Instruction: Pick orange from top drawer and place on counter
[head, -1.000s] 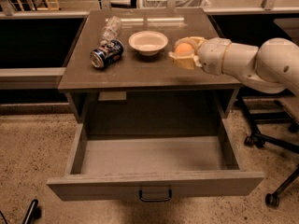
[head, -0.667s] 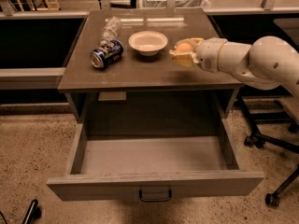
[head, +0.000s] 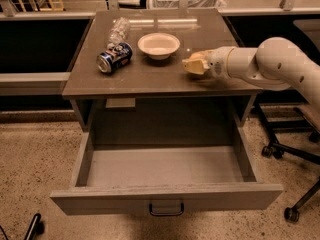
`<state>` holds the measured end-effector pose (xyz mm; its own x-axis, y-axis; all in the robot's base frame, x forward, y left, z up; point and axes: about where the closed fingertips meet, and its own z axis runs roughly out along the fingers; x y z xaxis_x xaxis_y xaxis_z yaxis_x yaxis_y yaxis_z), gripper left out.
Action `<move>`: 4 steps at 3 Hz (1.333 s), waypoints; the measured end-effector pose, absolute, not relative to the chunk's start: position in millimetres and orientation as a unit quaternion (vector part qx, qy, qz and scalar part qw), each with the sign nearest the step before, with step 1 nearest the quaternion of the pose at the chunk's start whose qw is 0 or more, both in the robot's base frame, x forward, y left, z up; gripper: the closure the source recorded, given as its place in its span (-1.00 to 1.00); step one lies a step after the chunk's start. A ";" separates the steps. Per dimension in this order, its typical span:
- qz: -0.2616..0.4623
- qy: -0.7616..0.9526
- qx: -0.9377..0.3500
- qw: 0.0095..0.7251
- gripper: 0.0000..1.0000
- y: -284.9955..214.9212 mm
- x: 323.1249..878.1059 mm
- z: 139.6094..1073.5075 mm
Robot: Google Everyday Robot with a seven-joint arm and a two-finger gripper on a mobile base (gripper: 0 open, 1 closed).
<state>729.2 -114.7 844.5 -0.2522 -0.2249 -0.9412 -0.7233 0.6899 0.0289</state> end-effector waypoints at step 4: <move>0.211 0.717 -0.417 0.518 -1.00 -142.4 699.7 880.5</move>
Offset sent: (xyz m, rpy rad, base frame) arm 0.0000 -0.0001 0.0000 0.0004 0.0005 -0.0004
